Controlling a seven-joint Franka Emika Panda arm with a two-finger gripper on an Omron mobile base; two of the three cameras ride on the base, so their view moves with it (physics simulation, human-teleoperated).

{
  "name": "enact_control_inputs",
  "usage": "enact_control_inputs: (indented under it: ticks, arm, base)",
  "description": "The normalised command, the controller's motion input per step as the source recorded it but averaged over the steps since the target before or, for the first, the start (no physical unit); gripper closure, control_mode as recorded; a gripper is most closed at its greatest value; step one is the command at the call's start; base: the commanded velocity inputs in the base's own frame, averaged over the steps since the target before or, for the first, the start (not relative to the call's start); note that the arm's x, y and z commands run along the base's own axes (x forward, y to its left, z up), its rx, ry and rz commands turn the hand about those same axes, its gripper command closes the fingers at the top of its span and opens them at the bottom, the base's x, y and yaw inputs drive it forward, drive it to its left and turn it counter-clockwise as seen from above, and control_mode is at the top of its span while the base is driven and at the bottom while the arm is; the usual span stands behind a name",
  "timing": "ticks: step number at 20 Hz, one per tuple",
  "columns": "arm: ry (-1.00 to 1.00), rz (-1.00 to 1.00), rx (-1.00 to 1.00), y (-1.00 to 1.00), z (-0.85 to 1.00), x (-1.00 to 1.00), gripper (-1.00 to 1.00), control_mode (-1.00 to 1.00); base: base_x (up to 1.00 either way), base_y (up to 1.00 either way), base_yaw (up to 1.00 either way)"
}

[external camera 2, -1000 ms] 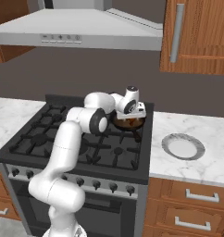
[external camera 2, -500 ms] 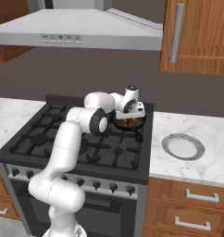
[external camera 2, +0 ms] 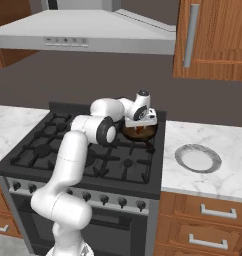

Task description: Place the chicken drumstick on the plate and place the onion on the same plate.

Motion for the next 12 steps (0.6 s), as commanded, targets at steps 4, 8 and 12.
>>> enact_control_inputs:
  ticks: [4, 8, 12]
  arm:
    - [0.0, 0.0, 0.0, -0.02, 0.33, -0.07, 1.0, -1.0]
    - [0.0, 0.0, 0.0, 0.0, 0.24, -0.29, 1.0, -1.0]
    - [-0.04, 0.0, 0.0, 0.0, 0.22, -0.45, 1.0, -1.0]
  base:
    - [0.0, 0.0, 0.0]
    - [0.0, 0.0, 0.0]
    - [0.0, 0.0, 0.0]
